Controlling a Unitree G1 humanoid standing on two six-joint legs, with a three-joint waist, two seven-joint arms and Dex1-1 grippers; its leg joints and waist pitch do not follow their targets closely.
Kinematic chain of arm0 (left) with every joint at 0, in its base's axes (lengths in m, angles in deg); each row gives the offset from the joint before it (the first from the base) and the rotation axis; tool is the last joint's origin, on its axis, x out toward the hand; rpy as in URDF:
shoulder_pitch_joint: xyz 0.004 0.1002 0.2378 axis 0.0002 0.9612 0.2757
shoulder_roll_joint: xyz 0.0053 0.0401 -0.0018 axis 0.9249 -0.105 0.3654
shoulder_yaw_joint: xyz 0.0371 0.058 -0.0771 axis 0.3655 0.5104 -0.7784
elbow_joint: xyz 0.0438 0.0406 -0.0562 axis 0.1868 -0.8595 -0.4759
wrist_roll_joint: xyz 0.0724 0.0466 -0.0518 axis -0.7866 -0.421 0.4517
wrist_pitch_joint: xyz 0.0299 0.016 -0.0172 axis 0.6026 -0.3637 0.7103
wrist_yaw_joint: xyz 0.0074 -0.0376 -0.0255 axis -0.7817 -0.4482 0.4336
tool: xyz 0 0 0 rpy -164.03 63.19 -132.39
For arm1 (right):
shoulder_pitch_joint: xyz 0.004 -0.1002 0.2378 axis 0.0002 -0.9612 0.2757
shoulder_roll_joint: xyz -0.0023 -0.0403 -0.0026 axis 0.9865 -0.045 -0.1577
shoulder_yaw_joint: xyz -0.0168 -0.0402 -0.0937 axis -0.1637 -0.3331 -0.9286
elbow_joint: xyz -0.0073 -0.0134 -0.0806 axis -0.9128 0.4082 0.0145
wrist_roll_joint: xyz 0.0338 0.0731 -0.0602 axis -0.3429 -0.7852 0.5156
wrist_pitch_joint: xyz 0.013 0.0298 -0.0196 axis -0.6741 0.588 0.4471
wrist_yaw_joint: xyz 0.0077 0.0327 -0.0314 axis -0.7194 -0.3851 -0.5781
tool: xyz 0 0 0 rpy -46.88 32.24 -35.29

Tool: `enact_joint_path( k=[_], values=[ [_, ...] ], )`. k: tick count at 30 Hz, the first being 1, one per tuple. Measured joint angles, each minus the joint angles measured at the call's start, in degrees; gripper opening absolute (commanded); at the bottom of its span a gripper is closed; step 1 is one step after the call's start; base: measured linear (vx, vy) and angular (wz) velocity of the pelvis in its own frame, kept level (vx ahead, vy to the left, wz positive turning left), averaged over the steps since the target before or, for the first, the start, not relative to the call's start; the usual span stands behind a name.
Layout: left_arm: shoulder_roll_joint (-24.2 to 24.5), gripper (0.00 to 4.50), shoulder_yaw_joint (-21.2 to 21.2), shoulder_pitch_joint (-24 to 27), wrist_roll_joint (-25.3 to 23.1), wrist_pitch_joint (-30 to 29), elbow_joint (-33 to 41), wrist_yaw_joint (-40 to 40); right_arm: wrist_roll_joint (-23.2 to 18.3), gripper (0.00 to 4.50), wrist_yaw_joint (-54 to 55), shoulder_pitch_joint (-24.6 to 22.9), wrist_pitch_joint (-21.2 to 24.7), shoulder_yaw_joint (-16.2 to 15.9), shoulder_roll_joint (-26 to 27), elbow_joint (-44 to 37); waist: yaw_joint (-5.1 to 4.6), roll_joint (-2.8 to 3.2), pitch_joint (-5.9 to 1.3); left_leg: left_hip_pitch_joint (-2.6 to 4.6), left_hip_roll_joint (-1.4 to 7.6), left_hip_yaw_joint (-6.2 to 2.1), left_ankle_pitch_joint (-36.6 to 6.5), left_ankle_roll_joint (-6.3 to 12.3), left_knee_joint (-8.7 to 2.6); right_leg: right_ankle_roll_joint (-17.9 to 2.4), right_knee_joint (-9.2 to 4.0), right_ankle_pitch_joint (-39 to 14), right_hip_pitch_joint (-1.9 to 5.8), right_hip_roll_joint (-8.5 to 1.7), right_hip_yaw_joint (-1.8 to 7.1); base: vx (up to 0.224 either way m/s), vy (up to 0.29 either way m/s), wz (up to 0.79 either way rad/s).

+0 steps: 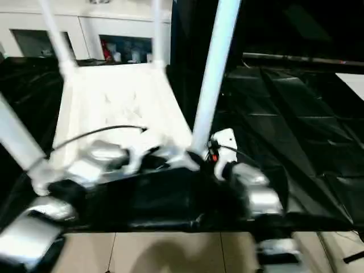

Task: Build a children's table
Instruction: Rotate leg to tighten

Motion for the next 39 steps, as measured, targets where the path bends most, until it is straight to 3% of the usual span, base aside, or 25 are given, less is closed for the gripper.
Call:
enact_joint_path(
  k=[5, 6, 9, 15, 24, 32, 36, 39],
  values=[
    [-2.08, 0.00, -0.19, -0.76, -0.32, -0.45, -1.43, -3.42, 0.47, 2.70, 5.31, 0.70, 0.41, 1.25, 1.84, 0.06, 0.10, 0.25, -0.26, -0.01, -0.01, 0.00, 0.00, 0.01, -0.20, 0.02, -0.27, -0.01, 0.15, 0.01, -0.05, 0.000, 0.000, 0.00],
    [-2.15, 0.00, -0.24, -0.76, -0.32, -0.44, -1.46, -3.41, 0.79, 3.05, 5.30, 0.68, 0.37, 1.25, 1.85, -0.04, 0.10, 0.34, -0.32, -0.01, -0.01, 0.00, 0.00, 0.01, -0.25, 0.02, -0.34, -0.01, 0.17, 0.01, -0.06, 0.000, 0.000, 0.00],
    [-2.12, 0.00, -0.41, -0.76, -0.32, -0.38, -1.45, -2.92, 0.85, 3.42, 4.45, 0.54, -0.15, 1.25, 1.62, -0.05, 0.08, 0.37, -0.34, -0.04, -0.01, 0.00, 0.00, 0.01, -0.26, 0.01, -0.37, 0.00, 0.17, 0.01, -0.07, 0.000, 0.000, 0.00],
    [-0.13, 0.00, -0.56, -0.62, 0.18, 0.94, -1.33, 0.84, 0.74, 3.89, -5.90, 0.52, 1.16, -1.32, -3.00, -0.69, 0.00, 0.39, -0.31, -0.11, 0.01, 0.00, 0.00, 0.01, -0.49, -0.03, -0.36, 0.02, 0.05, 0.04, -0.13, 0.000, 0.000, 0.00],
    [6.66, 0.00, -0.53, 1.63, 1.60, 4.22, 1.83, 13.54, -0.38, 3.89, -26.73, 0.15, 3.14, -6.53, -12.38, -3.67, -0.07, 0.33, -0.11, -0.29, 0.07, -0.01, 0.01, 0.02, -0.50, -0.23, -0.33, 0.14, -0.20, 0.09, -0.18, 0.000, 0.000, 0.00],
    [10.79, 0.00, 0.43, 4.47, 3.17, 4.44, 7.04, 23.17, -1.54, 3.89, -34.81, -1.17, 3.46, -9.13, -14.83, -5.79, 0.54, 0.35, -0.07, -0.63, 0.08, 0.04, 0.01, 0.13, -0.29, -0.23, -0.36, 0.11, -0.41, 0.05, -0.18, 0.000, 0.000, 0.00],
    [10.97, 0.00, 1.04, 4.93, 3.28, 4.08, 8.26, 24.83, -1.66, 3.54, -36.09, -1.17, 3.69, -9.51, -14.70, -5.80, 1.41, 0.37, -0.06, -0.68, 0.10, 0.13, 0.03, 0.55, -0.04, -0.26, -0.35, 0.09, -0.42, 0.03, -0.14, 0.000, 0.000, 0.00],
    [10.99, 0.00, 1.09, 5.04, 3.29, 3.82, 8.49, 24.97, -1.68, 3.24, -36.08, -1.17, 3.64, -9.71, -14.41, -5.80, 1.49, 0.36, -0.05, -0.68, 0.10, 0.14, 0.02, 0.55, -0.01, -0.26, -0.34, 0.09, -0.42, 0.03, -0.13, 0.000, 0.000, 0.00]
  ],
)
